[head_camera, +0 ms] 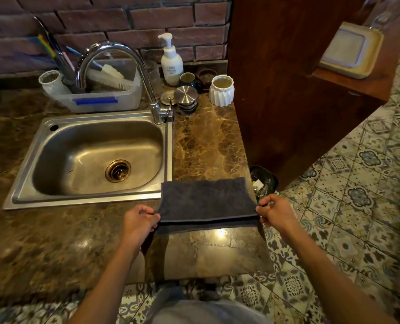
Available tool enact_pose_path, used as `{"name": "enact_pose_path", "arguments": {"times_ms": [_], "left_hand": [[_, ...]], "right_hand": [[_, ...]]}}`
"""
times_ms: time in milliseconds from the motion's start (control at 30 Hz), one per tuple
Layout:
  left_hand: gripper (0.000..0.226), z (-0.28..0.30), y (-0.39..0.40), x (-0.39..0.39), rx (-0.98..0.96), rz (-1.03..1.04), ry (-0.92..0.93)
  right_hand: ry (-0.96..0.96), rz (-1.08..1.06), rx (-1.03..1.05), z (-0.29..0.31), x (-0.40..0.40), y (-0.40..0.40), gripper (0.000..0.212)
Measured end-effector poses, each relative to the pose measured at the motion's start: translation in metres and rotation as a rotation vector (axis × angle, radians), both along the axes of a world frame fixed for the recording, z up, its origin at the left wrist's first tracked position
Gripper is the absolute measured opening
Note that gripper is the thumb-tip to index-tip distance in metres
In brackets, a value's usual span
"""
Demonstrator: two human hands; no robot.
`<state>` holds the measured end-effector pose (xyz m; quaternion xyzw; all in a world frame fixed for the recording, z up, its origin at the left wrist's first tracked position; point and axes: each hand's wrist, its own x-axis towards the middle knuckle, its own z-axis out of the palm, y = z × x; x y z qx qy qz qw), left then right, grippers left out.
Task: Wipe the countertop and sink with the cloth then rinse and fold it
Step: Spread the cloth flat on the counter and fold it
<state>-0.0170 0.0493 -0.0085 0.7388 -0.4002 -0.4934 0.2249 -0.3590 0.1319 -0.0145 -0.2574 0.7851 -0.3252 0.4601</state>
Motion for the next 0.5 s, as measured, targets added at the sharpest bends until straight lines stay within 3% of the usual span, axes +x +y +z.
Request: {"name": "enact_pose_path", "arguments": {"times_ms": [133, 333, 500], "left_hand": [[0.011, -0.001, 0.01, 0.0, -0.02, -0.089, -0.083], [0.017, -0.013, 0.017, 0.005, -0.111, -0.217, -0.313], [0.016, -0.017, 0.026, 0.001, -0.128, -0.2, -0.327]], "right_hand": [[0.073, 0.017, 0.059, -0.01, 0.005, 0.007, 0.019], [0.334, 0.121, 0.103, -0.018, 0.011, 0.016, 0.014], [0.41, 0.167, 0.095, -0.021, 0.019, 0.025, 0.016]]}}
